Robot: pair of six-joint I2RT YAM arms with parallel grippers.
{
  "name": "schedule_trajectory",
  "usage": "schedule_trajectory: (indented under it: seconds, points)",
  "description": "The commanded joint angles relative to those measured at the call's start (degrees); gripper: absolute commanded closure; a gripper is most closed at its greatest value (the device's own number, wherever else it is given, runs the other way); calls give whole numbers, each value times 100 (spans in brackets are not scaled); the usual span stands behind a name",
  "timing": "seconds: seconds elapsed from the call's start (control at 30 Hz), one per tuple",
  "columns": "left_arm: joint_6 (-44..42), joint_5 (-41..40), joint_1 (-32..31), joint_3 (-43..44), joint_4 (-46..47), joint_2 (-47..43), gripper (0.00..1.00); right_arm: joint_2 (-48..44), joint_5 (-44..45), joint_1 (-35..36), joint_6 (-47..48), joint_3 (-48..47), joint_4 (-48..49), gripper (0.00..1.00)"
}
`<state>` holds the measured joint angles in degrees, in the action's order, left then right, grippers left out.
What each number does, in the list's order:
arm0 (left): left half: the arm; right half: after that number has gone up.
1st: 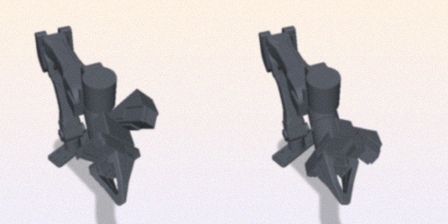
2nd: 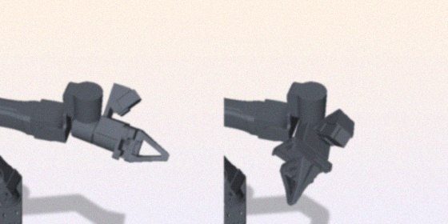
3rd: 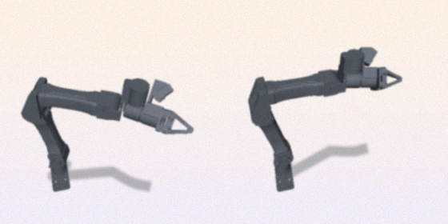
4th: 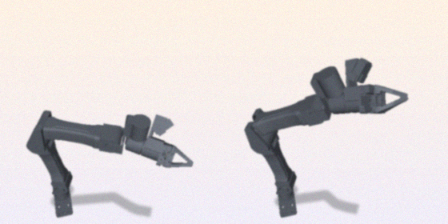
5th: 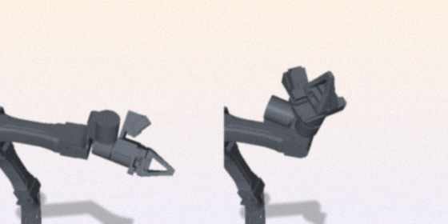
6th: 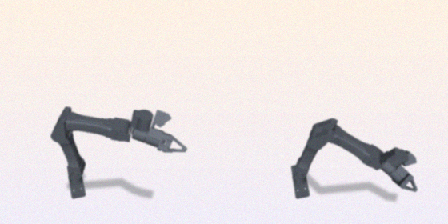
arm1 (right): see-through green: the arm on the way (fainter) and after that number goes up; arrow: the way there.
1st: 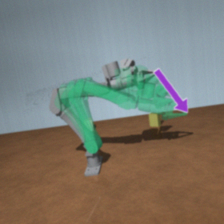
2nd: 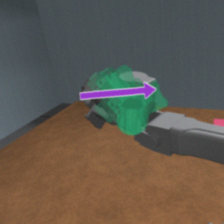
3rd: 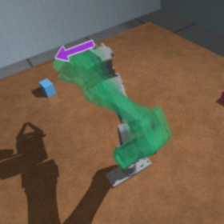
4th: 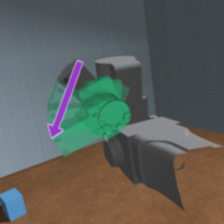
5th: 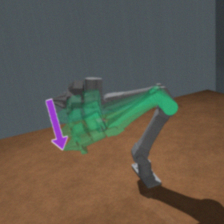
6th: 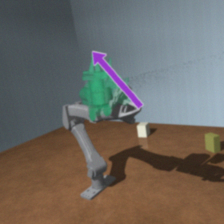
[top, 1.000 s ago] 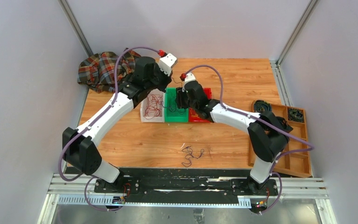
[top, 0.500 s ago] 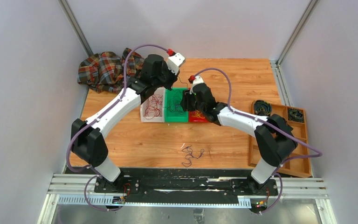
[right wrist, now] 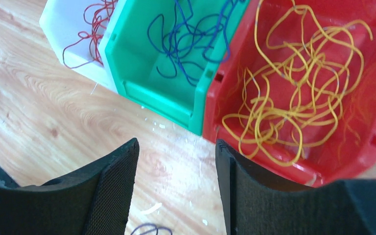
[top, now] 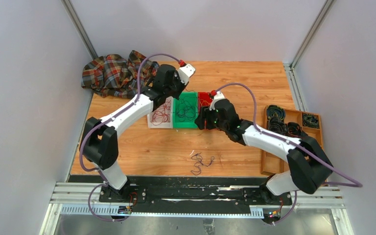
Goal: Untangle the cables
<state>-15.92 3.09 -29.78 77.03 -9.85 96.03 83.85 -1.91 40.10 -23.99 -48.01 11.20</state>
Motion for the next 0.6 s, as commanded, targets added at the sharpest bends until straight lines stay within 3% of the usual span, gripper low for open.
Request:
schedule_trajectory:
  seconds: [0.0, 0.57]
  points:
    - [-196, -271, 20, -176, 536, 111, 100, -619, -57, -61, -304, 436, -44, 41]
    - [-939, -910, -389, -639, 1031, 899, 100, -2010, 1108, -59, -607, 1022, -1314, 43]
